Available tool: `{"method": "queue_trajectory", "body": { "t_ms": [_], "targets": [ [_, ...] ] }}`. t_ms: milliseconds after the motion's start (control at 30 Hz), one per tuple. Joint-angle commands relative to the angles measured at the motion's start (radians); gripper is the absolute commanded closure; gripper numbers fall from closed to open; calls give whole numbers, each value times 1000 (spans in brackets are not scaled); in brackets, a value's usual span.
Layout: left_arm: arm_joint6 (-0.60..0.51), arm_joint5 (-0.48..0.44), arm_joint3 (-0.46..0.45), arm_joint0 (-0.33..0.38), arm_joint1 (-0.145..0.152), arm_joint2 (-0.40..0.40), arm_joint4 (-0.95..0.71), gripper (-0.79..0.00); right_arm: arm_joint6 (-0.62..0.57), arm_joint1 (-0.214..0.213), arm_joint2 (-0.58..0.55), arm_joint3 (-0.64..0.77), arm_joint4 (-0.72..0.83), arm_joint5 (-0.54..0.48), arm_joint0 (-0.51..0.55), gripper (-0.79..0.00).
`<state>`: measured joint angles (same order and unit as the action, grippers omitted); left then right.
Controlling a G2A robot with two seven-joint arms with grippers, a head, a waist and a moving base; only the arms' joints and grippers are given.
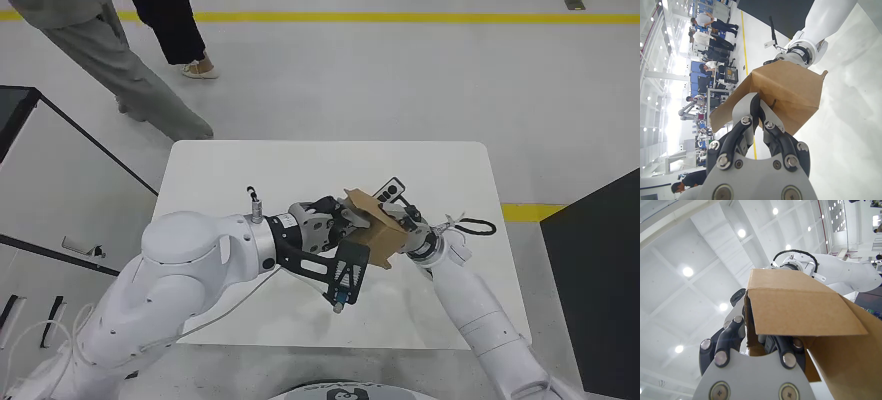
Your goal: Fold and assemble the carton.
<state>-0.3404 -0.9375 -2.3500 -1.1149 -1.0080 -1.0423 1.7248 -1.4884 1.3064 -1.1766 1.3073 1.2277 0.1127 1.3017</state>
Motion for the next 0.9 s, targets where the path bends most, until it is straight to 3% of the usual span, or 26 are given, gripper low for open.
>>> {"method": "queue_trajectory", "body": {
  "t_ms": [0, 867],
  "targets": [
    [1, 0, 0, -3, 0, 5, 1, 0, -4, 0, 2, 0, 1, 1, -1, 0],
    [7, 1, 0, -11, 1, -3, 14, 0, 3, 5, 16, -18, 5, -11, -11, 0]
  ]
}}
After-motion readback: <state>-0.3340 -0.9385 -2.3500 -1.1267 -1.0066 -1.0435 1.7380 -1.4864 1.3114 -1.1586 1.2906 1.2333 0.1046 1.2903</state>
